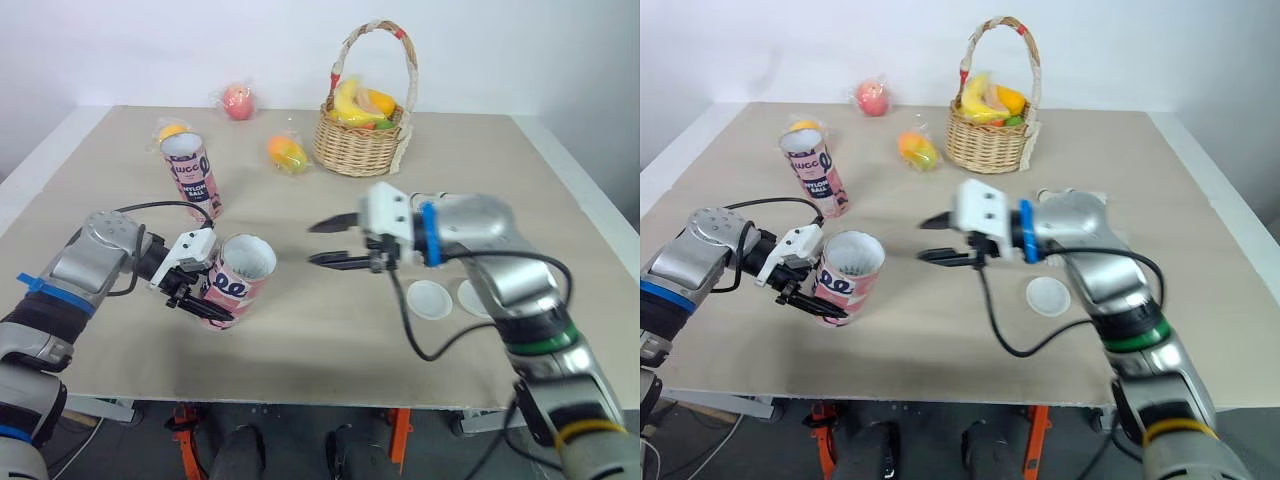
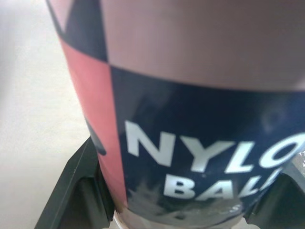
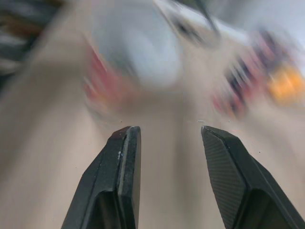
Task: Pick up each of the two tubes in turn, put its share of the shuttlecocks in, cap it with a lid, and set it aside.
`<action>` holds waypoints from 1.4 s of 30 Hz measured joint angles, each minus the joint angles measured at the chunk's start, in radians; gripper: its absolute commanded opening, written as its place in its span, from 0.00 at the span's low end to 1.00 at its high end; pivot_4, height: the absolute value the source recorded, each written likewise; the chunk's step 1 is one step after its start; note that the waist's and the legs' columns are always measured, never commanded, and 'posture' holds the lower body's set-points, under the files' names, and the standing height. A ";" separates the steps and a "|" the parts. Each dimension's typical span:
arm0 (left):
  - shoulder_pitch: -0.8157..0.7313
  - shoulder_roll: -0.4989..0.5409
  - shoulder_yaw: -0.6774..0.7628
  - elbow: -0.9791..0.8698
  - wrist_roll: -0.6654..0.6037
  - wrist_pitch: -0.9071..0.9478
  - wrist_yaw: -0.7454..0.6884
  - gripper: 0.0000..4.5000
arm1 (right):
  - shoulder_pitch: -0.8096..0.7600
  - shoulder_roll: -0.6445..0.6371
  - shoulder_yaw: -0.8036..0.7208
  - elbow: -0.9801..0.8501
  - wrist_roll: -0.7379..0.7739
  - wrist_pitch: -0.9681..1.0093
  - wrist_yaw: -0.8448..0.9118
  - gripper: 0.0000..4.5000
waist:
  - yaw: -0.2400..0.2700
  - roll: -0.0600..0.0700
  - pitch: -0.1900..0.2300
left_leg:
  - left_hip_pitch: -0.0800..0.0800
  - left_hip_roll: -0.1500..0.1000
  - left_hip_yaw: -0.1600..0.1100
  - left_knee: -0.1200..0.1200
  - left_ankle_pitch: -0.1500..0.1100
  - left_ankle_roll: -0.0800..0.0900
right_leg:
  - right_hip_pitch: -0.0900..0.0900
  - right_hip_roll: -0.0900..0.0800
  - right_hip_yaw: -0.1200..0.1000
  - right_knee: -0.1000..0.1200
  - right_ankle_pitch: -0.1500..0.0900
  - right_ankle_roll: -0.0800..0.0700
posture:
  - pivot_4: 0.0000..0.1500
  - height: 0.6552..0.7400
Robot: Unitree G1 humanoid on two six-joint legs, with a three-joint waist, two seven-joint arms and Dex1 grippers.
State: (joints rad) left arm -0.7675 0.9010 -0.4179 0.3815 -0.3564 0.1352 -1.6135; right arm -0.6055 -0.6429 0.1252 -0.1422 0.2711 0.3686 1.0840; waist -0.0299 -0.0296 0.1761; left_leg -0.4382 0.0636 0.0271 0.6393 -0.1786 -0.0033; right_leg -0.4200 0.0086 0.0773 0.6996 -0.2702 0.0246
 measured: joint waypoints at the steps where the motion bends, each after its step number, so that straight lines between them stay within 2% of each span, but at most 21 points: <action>1: 0.002 0.001 0.002 0.000 0.000 0.000 -0.001 0.64 | 0.011 -0.002 -0.009 0.000 0.000 0.005 -0.005 0.50 | 0.001 0.000 0.000 | 0.000 0.000 0.000 0.000 0.000 0.000 | 0.000 0.000 0.000 0.000 0.000 0.000 | 1.00 0.99; 6: 0.011 0.007 0.009 -0.003 0.002 0.001 -0.001 0.64 | 0.365 -0.065 -0.253 -0.200 0.047 0.143 -0.156 0.50 | 0.002 0.002 -0.001 | 0.001 0.000 -0.001 -0.002 0.000 0.000 | 0.000 0.001 0.000 0.000 -0.002 0.000 | 1.00 0.99; 10: 0.011 0.007 0.007 0.007 0.005 0.000 0.001 0.64 | 0.440 -0.067 -0.315 -0.276 0.067 0.225 -0.240 0.50 | -0.008 0.002 -0.001 | 0.003 0.000 0.000 -0.001 0.001 0.000 | 0.001 0.002 0.001 0.000 0.000 0.004 | 1.00 0.99; 16: 0.004 0.002 -0.003 0.028 0.006 -0.007 0.001 0.64 | 0.412 -0.044 -0.273 -0.228 0.006 0.252 -0.362 0.50 | -0.013 0.002 -0.001 | 0.008 -0.001 0.001 0.001 0.002 0.001 | 0.005 0.002 0.006 0.000 0.000 0.002 | 1.00 0.99; 26: -0.005 -0.006 -0.009 0.027 0.002 -0.005 -0.003 0.64 | 0.213 0.002 -0.145 0.034 -0.127 0.294 -0.516 0.50 | -0.012 0.002 -0.001 | 0.006 -0.002 0.001 -0.001 0.002 0.001 | 0.004 0.002 0.007 0.000 0.000 0.006 | 1.00 0.99; 42: -0.004 -0.006 -0.007 0.025 0.002 0.003 -0.003 0.64 | 0.117 0.029 -0.030 0.066 -0.236 0.425 -0.590 0.50 | -0.012 0.002 -0.001 | 0.006 -0.002 0.001 -0.001 0.002 0.001 | 0.003 0.002 0.007 0.000 0.000 0.006 | 1.00 0.99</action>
State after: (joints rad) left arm -0.7719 0.8946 -0.4249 0.4062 -0.3541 0.1383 -1.6161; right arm -0.4887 -0.6135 0.0954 -0.0763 0.0355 0.7934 0.4935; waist -0.0423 -0.0272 0.1754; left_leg -0.4327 0.0613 0.0282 0.6382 -0.1767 -0.0024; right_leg -0.4167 0.0102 0.0842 0.6993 -0.2697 0.0309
